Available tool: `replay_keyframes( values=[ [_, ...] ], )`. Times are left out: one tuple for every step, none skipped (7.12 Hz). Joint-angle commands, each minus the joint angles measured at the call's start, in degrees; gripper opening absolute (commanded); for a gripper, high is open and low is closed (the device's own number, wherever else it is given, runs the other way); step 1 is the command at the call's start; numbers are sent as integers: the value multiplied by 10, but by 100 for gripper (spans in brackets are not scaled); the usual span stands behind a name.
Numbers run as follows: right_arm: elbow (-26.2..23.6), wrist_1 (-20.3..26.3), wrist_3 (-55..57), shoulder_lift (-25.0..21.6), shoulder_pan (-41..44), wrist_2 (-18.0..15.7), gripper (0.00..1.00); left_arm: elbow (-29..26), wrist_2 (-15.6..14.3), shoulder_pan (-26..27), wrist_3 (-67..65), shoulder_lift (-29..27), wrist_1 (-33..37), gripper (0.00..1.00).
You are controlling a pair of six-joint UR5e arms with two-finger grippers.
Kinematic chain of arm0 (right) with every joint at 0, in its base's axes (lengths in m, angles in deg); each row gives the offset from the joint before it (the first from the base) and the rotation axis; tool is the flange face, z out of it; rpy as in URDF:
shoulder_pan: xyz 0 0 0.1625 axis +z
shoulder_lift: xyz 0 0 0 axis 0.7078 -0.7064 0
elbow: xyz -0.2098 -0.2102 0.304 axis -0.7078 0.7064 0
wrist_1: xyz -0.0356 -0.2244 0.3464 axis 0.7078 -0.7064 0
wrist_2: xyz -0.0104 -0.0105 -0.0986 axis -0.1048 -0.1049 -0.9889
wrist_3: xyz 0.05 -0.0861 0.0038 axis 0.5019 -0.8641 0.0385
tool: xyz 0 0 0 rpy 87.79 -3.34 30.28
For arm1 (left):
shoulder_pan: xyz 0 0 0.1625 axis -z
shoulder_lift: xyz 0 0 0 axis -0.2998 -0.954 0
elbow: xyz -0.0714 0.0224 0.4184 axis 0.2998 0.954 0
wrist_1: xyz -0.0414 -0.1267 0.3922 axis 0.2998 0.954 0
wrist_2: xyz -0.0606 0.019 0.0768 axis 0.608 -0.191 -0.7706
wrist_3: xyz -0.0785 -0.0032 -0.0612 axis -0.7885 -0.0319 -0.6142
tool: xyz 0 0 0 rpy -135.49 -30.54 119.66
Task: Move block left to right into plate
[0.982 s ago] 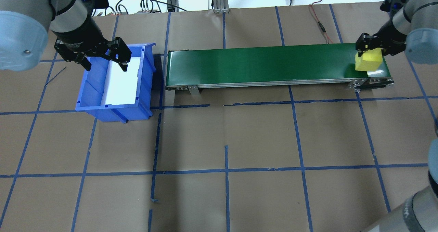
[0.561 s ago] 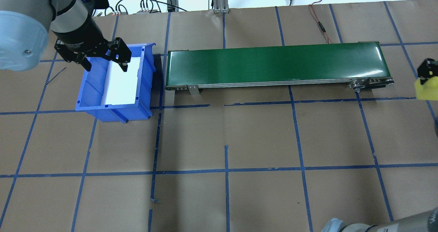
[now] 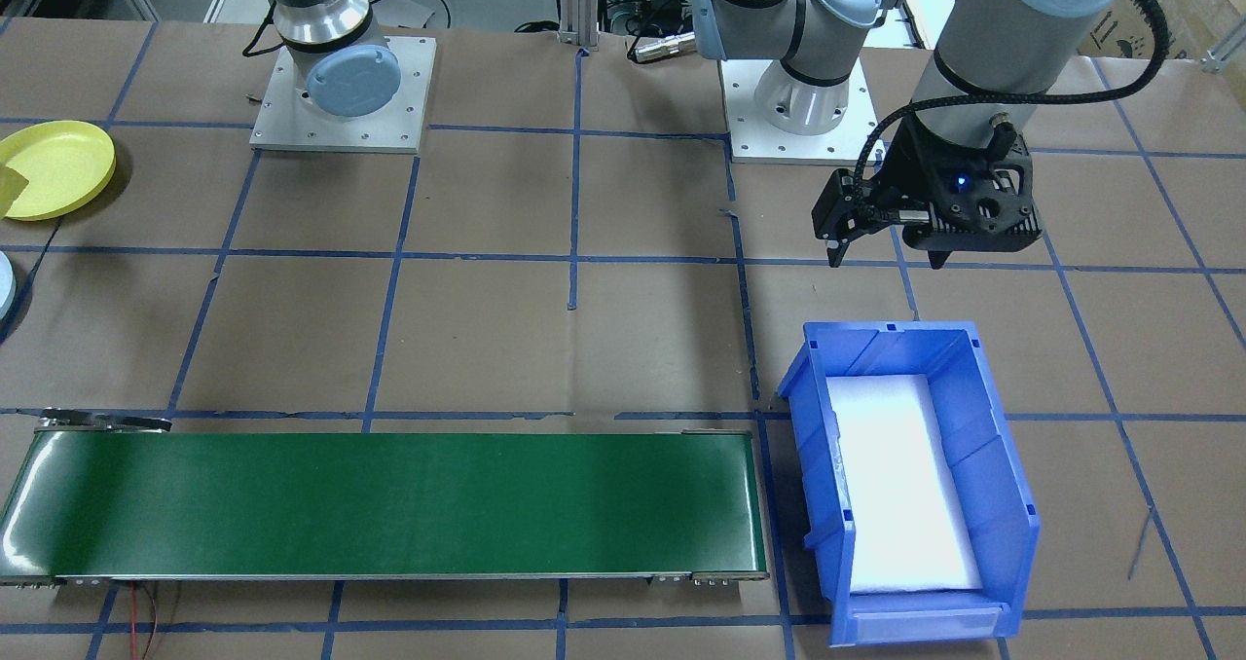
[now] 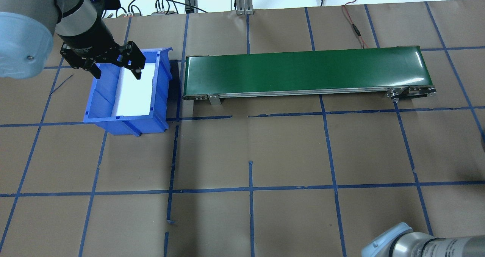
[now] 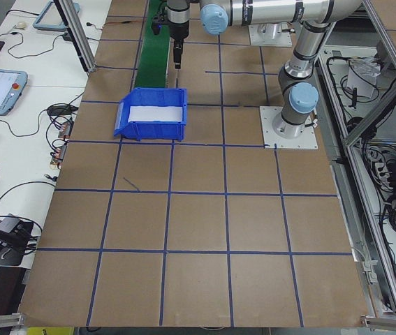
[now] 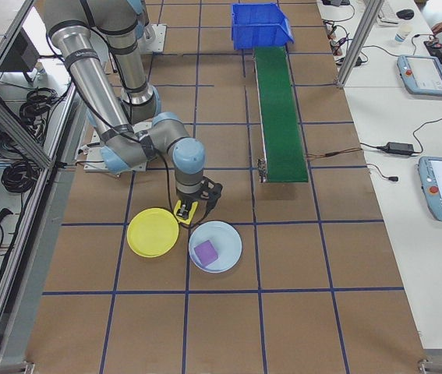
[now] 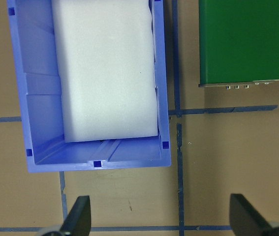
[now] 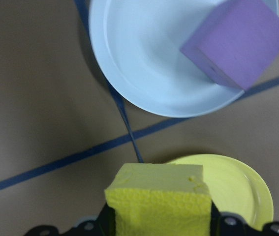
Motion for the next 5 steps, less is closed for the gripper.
replay_keyframes(
  values=[
    [-26, 0, -22, 5, -86, -2, 39, 0, -1, 0, -2, 0, 1, 100],
    [-30, -5, -21, 8, -88, 0, 52, -1, -3, 0, -2, 0, 1, 100],
    [-28, -3, -20, 8, -89, 5, 100, -1, -7, 0, -2, 0, 0, 100],
    [-26, -5, -20, 8, -88, 4, 100, -3, -8, 0, -1, 0, 0, 100],
    [-23, -2, -11, 6, -84, 10, 100, -3, -8, 0, -2, 1, 0, 100]
  ],
)
